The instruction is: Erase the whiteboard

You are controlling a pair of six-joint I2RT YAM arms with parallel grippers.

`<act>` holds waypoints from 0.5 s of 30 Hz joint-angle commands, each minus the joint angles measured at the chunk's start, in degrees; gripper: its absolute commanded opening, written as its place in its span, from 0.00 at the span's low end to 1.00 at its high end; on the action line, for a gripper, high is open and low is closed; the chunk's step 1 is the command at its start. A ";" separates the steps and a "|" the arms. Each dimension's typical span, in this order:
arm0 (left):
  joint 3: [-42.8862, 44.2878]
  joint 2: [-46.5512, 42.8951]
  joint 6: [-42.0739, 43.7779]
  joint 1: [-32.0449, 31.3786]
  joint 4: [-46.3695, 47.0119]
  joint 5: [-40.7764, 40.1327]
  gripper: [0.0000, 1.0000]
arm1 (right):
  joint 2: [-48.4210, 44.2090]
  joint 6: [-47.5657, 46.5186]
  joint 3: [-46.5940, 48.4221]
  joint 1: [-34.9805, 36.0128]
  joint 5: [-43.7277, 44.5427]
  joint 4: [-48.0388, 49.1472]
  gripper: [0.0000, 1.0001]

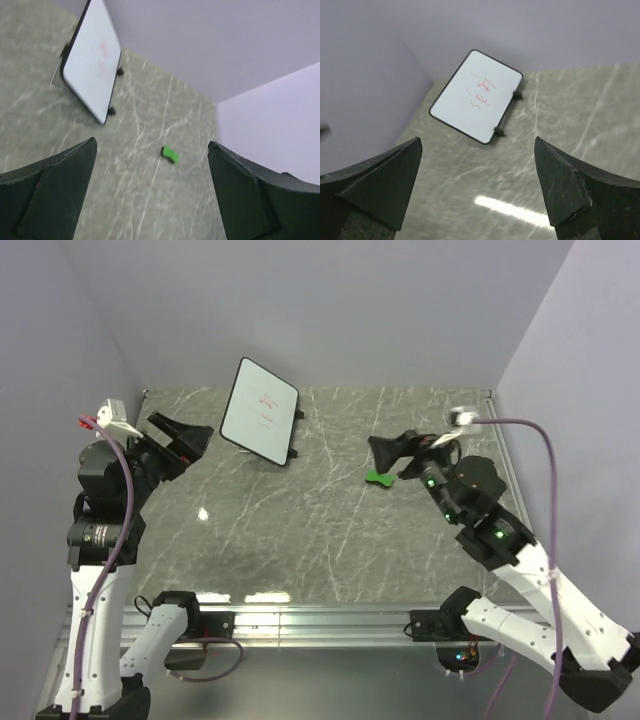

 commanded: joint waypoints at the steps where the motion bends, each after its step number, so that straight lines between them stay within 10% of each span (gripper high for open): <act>1: 3.79 -0.59 -1.97 -0.24 -9.03 2.25 0.99 | -2.42 28.20 4.10 -0.09 15.54 -27.24 1.00; 7: -6.47 -4.29 -9.78 -0.24 0.24 13.84 0.99 | -1.90 28.57 2.67 -4.22 0.84 -33.86 0.88; 15: 5.75 4.15 3.75 -0.32 -17.68 -0.75 0.99 | 24.10 13.13 23.95 -4.31 4.26 -55.15 1.00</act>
